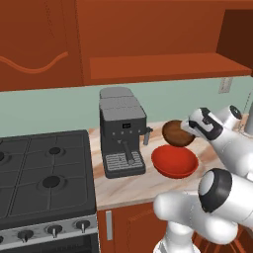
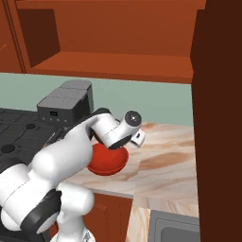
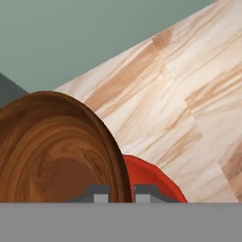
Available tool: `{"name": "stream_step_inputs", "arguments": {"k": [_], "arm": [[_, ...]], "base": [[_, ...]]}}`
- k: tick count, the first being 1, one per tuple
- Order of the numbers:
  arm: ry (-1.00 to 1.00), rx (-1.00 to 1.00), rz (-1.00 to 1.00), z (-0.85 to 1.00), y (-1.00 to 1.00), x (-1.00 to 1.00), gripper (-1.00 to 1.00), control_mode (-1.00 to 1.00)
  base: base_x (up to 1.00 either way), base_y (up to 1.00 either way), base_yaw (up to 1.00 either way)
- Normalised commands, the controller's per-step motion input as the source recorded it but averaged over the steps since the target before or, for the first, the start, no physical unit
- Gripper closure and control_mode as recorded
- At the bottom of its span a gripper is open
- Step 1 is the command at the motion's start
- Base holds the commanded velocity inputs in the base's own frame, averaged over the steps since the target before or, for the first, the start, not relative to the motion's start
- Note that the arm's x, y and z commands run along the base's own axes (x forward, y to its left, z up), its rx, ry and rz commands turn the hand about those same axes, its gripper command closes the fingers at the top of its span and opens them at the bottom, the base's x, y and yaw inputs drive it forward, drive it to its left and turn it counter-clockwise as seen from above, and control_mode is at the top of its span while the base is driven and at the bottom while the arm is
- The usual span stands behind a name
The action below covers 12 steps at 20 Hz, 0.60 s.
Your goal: Pick up the bowls on the counter and stack them on top of one another in the open cabinet. Place the smaller bowl on top of the larger bowl.
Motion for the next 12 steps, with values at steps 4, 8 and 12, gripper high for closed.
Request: {"name": "stream_step_inputs", "arguments": {"k": [4,8,12], "arm": [[0.02,0.01,0.00,0.24,0.00,-0.30,1.00,-1.00],[0.01,0.01,0.00,0.17,0.01,-0.35,1.00,-1.00],[0.02,0.00,0.00,0.09,0.03,-0.39,1.00,-1.00]], "base": [[0.00,0.00,0.00],[0.00,0.00,0.00],[0.00,0.00,0.00]]}}
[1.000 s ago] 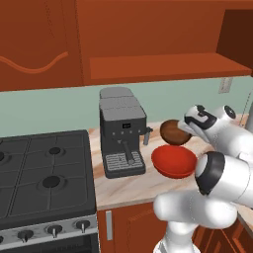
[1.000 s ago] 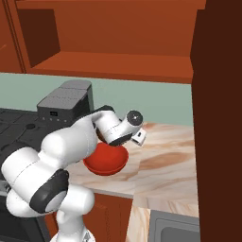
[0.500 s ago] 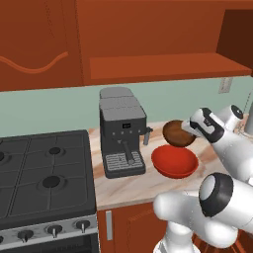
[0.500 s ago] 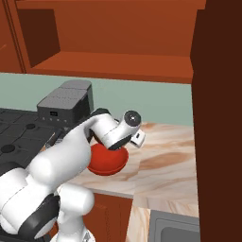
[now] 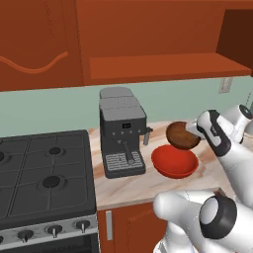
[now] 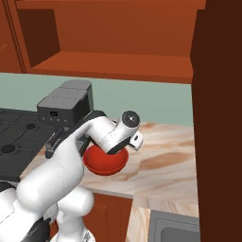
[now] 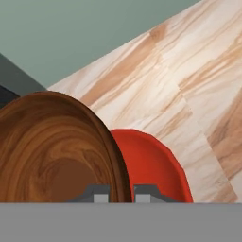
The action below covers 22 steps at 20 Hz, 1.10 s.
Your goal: Pick up the bowls on the counter and stack them on top of one another in the open cabinet. Place the smaller bowl on top of the larger bowl.
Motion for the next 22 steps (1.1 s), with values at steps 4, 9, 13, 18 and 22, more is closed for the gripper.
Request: {"name": "stream_step_inputs", "arguments": {"k": [4,9,13,18,22], "arm": [[0.02,0.00,0.00,0.03,0.08,-0.45,1.00,-1.00],[0.01,0.00,0.00,0.00,0.13,-0.42,1.00,-1.00],[0.00,0.00,0.00,0.00,0.13,-0.35,1.00,-1.00],[0.00,0.00,0.00,0.00,0.08,-0.23,1.00,-1.00],[0.00,0.00,0.00,-0.02,0.00,-0.12,1.00,-1.00]], "base": [[0.00,0.00,0.00],[0.00,0.00,0.00],[0.00,0.00,0.00],[0.00,0.00,0.00],[0.00,0.00,0.00]]}}
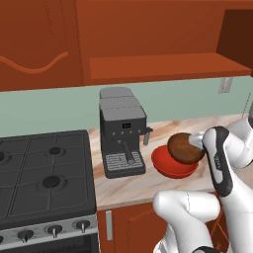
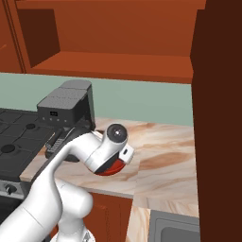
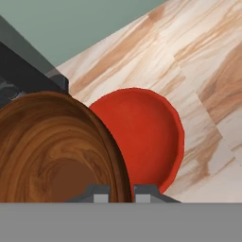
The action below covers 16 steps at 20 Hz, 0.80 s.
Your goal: Pick up the bowls on the counter and stack them on top of one another in the open cabinet. Place the smaller bowl on top of the larger bowl.
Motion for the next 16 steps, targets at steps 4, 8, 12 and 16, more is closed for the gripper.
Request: {"name": "stream_step_inputs", "arguments": {"k": [4,8,12,16], "arm": [[0.00,0.00,0.00,-0.02,0.00,-0.03,1.00,-1.00],[0.03,-0.01,0.00,0.00,0.00,0.00,1.00,-1.00],[0.07,-0.02,0.00,-0.02,0.00,0.00,1.00,-1.00],[0.08,-0.03,0.00,-0.04,0.00,0.00,1.00,-1.00]], "base": [[0.00,0.00,0.00],[0.00,0.00,0.00],[0.00,0.00,0.00],[0.00,0.00,0.00]]}}
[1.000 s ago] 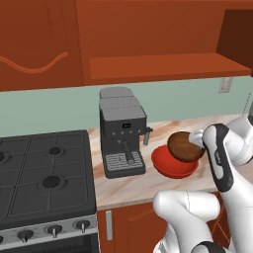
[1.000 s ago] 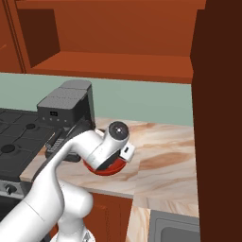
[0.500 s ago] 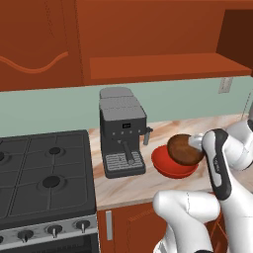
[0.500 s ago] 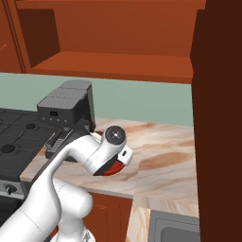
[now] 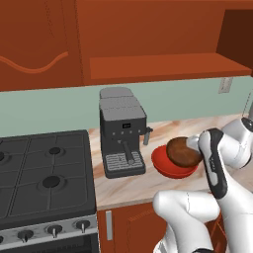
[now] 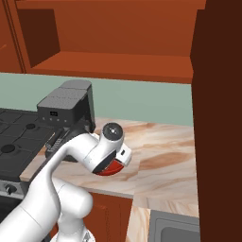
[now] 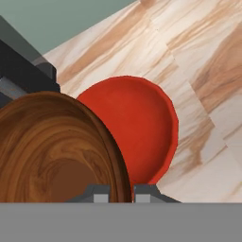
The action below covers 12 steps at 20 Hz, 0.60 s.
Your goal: Pick up the bowls on the counter and stack them on top of one another in the open cabinet. Place the smaller bowl on top of the larger bowl.
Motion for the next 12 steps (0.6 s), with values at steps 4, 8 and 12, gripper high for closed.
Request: {"name": "stream_step_inputs", "arguments": {"k": [4,8,12], "arm": [[0.08,-0.03,0.00,-0.05,-0.05,0.00,1.00,-1.00],[0.04,-0.03,0.00,-0.12,-0.06,0.00,1.00,-1.00],[0.00,-0.03,0.00,-0.15,-0.06,0.00,1.00,-1.00]], "base": [[0.00,0.00,0.00],[0.00,0.00,0.00],[0.00,0.00,0.00]]}}
